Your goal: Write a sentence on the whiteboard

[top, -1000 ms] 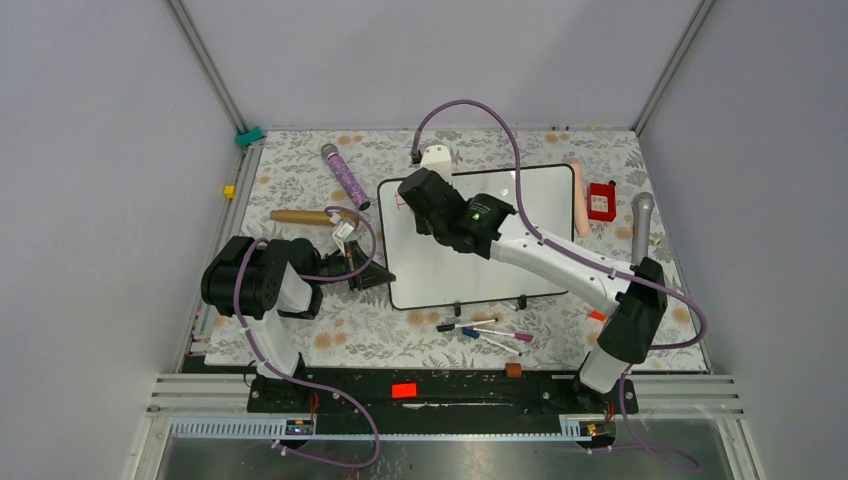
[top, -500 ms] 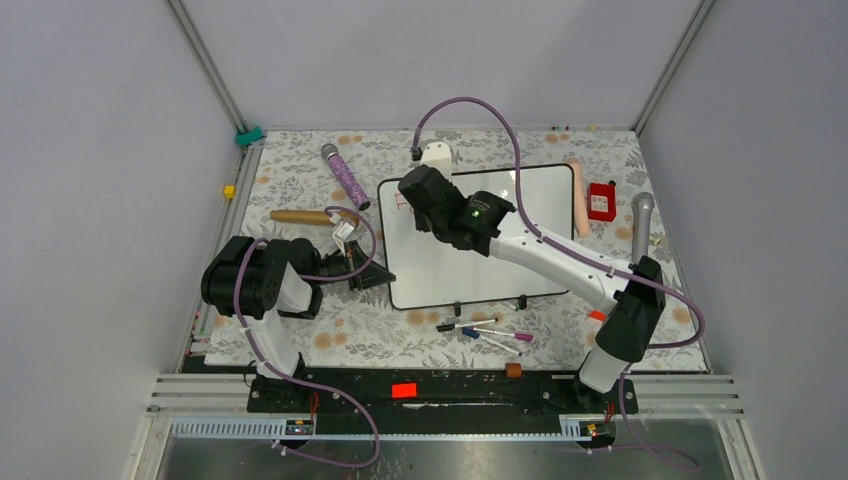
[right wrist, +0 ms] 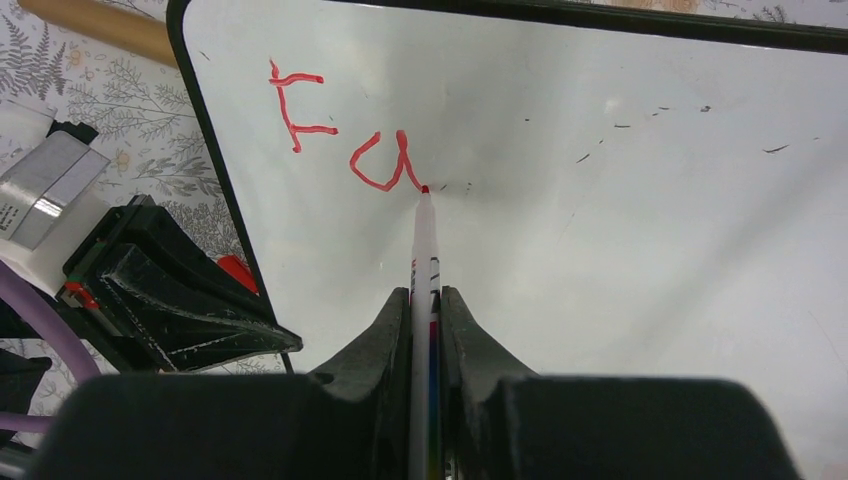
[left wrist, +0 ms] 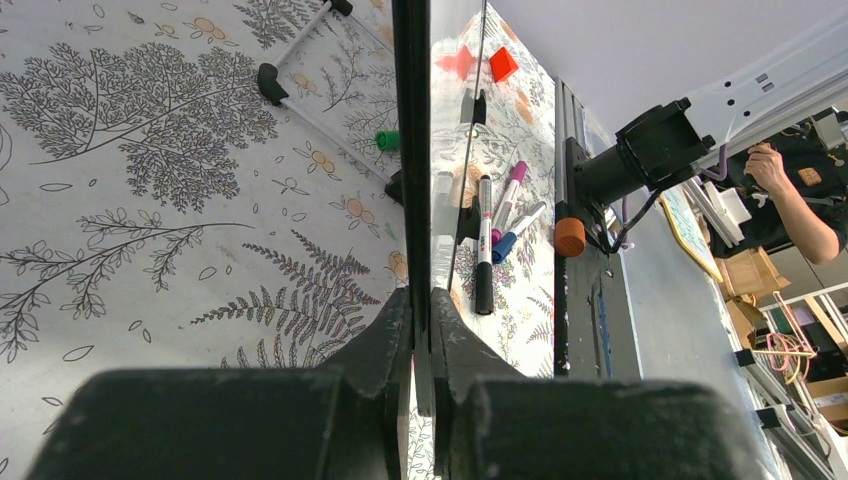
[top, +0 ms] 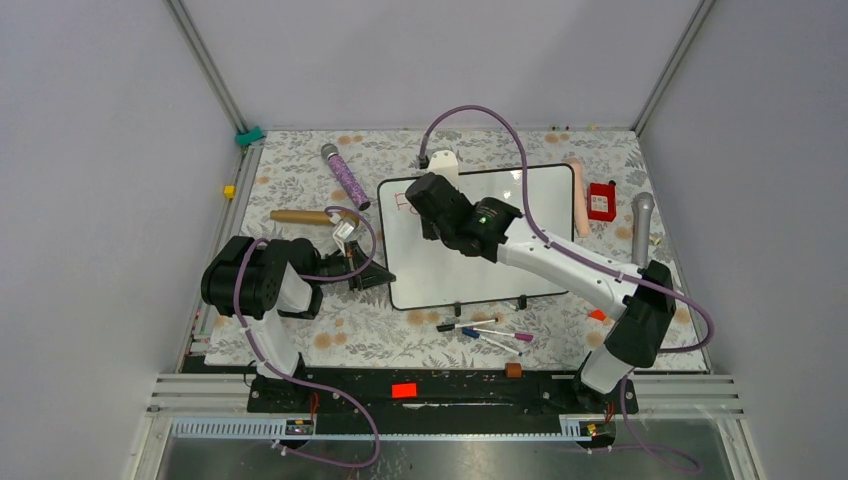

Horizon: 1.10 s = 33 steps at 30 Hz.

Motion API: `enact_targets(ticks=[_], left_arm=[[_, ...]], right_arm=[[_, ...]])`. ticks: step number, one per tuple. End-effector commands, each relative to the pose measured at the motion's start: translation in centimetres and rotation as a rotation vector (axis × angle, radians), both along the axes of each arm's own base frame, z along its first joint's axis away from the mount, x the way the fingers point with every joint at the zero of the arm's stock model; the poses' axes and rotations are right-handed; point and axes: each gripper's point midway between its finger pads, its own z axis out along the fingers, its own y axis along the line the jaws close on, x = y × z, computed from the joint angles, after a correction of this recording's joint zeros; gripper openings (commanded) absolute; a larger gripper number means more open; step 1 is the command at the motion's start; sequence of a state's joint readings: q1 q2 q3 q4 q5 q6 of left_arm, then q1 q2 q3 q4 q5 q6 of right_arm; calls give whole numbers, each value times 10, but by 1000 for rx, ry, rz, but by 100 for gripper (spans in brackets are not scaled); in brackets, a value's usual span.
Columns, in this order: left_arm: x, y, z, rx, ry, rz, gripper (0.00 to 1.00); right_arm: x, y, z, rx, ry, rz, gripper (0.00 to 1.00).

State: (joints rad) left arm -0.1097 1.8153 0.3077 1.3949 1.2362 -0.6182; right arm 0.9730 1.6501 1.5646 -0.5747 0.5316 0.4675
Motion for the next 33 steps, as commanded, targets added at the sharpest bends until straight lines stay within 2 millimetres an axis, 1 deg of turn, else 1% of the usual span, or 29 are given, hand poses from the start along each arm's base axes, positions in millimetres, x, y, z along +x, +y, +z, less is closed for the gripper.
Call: enact_targets(ticks=[1,3,7,10,14,16,23,27,33], left_arm=[[-8,-4,9,-7,-126,-78,0],[-8,-4,9,-7,-124,-79,0],[-8,-4,10,-7,-126,-81,0],[-8,-4,9,-7,-124,-80,0],[-8,-4,9,-7,-124,-81,0],[-8,-4,9,-7,-124,-79,0],[-8,-4,9,-6,-126,-80,0],[-8,-4,9,-7,-127,-81,0],[-8,-4,9,-7,-128,-81,0]], right_arm=[[-1,-9,35,66,-53,-2,0],[-1,-11,43,85,-73,-2,0],[2,-16,51,96,-99,-18,0],[7,-18,52,94,-102,-27,0],[13,-17,53,85,-108,-30,0],[16,-13,50,74,-104,-24,0],[26,-6,52,68,-120,-16,0],[32,-7,48,61,-115,-31,0],[37,-16,34,32,-91,-69,0]])
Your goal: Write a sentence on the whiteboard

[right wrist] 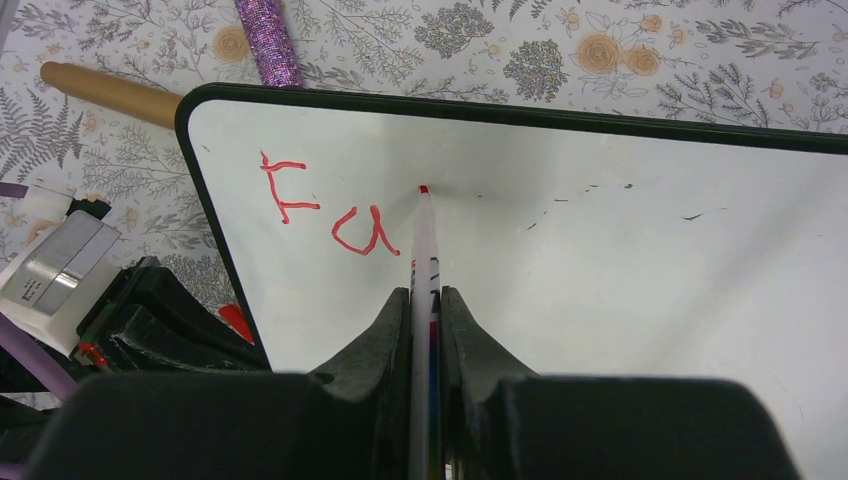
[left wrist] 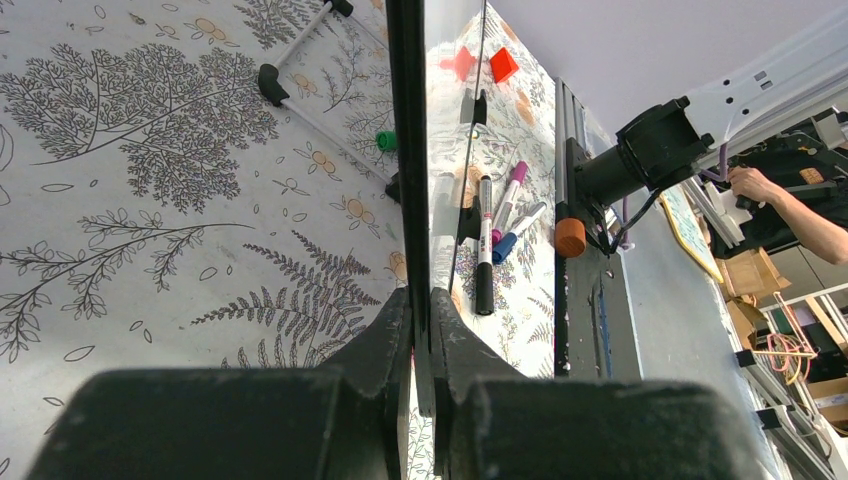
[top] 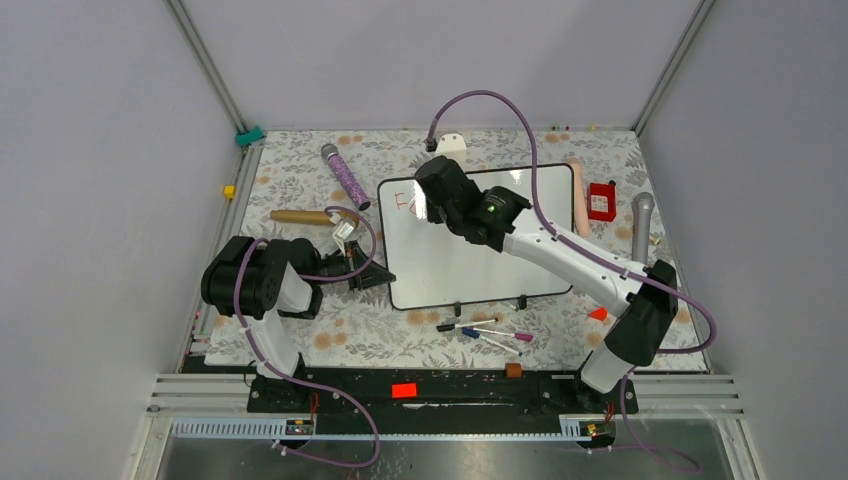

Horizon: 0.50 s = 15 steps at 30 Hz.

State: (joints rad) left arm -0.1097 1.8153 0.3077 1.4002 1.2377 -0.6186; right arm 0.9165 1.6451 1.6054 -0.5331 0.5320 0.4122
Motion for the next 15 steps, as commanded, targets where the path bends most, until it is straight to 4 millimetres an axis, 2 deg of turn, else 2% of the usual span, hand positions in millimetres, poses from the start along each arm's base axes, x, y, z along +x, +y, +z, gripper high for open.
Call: enact_targets(ticks=[1,6,15], left_arm=[[-8,-4,9,-6,-122,-79,0],[-8,-4,9,-5,-123,-78,0],[-8,-4,8,-5,-121,-79,0]], right_arm=[[12,-7,9,3,-24,-49,0],[8,-12,8,-1,-19,-54,0],[-5,-14,30,114,-69,0,0]])
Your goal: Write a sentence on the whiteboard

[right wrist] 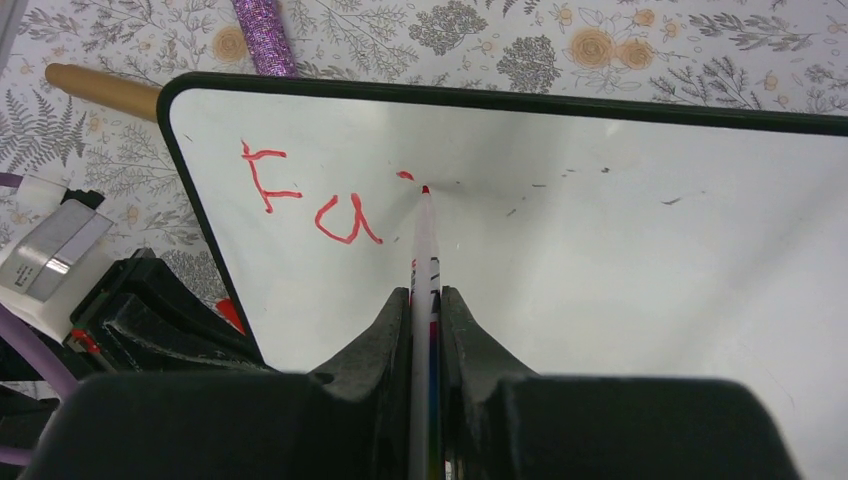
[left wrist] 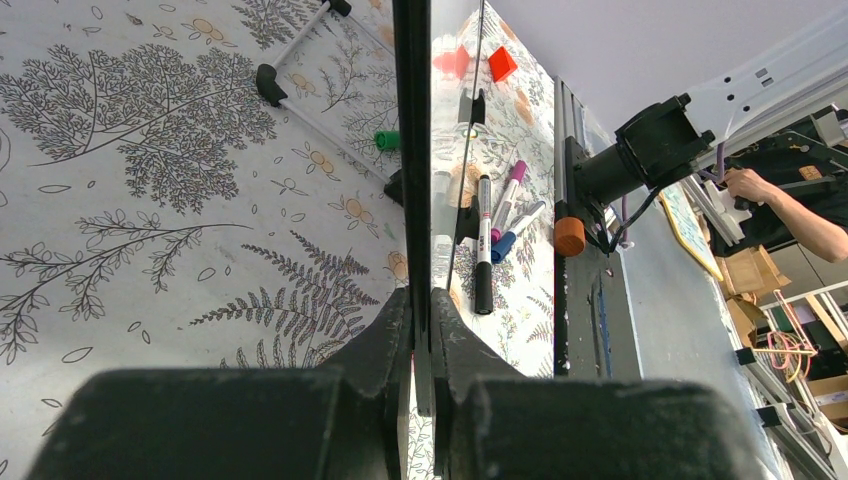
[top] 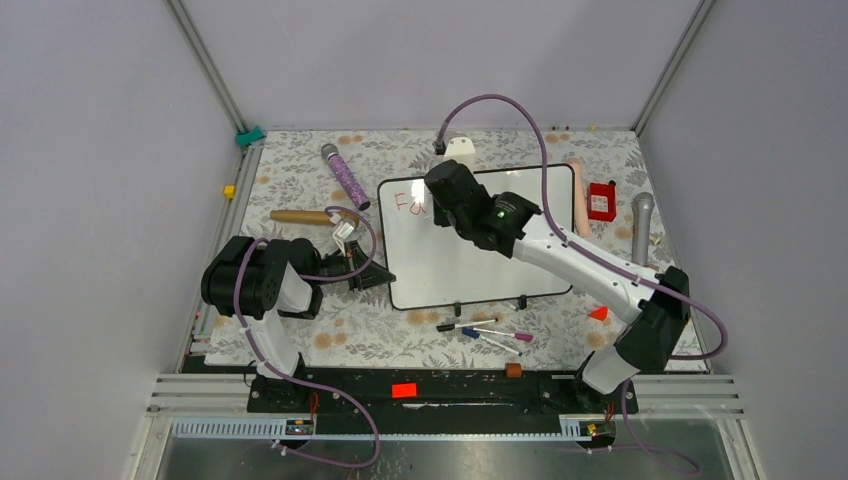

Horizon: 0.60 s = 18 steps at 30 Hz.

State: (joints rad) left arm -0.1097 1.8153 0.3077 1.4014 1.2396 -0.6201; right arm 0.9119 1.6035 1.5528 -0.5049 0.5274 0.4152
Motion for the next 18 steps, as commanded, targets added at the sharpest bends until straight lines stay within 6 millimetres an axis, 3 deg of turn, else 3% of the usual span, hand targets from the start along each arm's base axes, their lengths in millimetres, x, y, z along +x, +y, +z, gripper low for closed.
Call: enact_targets(ticks=[1,18], left_arm=[[-8,-4,8,-5,-122,-77,0],[-7,-4,8,-5,-120,-77,0]], right_arm=[[-3,-8,31,105,-64,6,0],[-4,4,3,67,9,35,0]])
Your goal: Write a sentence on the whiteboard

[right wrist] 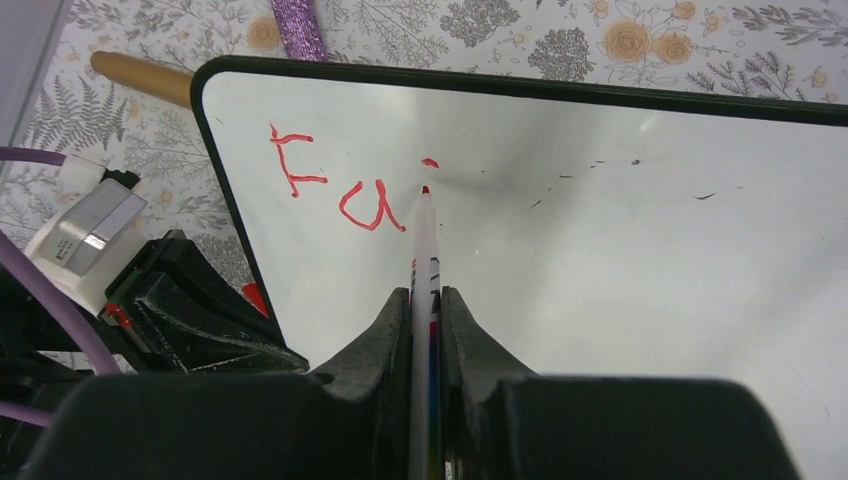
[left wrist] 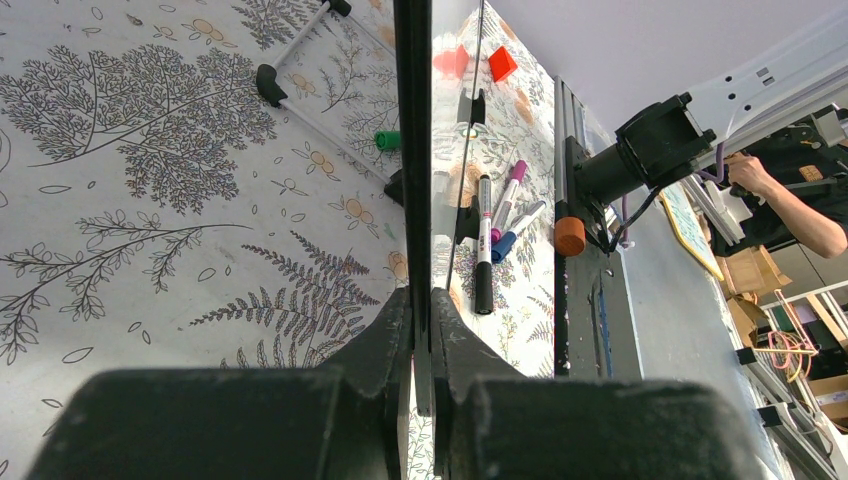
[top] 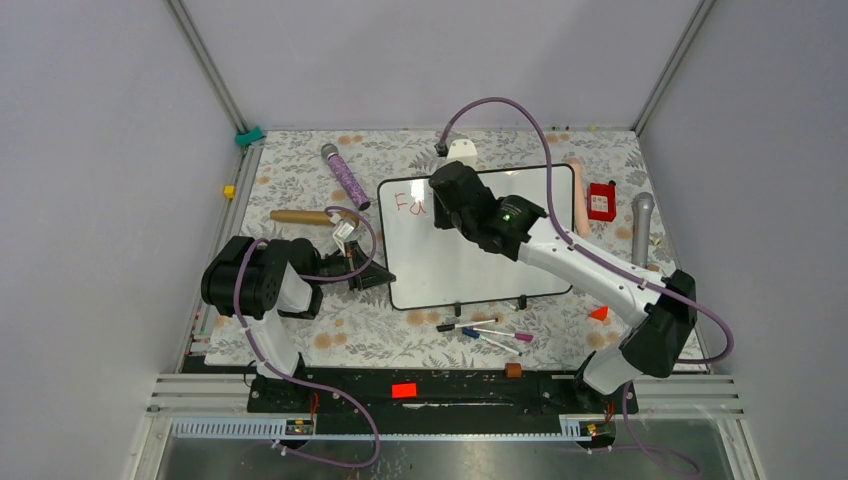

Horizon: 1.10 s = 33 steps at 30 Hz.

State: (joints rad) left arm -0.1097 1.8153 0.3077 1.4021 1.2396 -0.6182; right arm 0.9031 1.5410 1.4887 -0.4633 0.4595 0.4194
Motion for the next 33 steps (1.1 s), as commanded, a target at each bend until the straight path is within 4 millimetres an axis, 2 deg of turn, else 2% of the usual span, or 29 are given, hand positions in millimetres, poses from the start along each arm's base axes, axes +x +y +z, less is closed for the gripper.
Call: enact_targets(ticks=[1,8,20,26,33], left_arm=[[-7,-4,8,-5,-120,-77,0],[-8,-4,8,-5,-119,-78,0],[-7,-4,8,-5,-117,-75,0],[-7,-4,8,-5,-118,-76,0],[-7,-4,8,-6,-117,-77,0]], right_arm=[[7,5,-3,-1,4,-12,0],[9,-1,-20,-58,32,-38,0],[-8,-8,-34,-25,78,-28,0],[-11,-8,-26,-4,72,-17,0],[-15,-5,-1,51,44,21,0]])
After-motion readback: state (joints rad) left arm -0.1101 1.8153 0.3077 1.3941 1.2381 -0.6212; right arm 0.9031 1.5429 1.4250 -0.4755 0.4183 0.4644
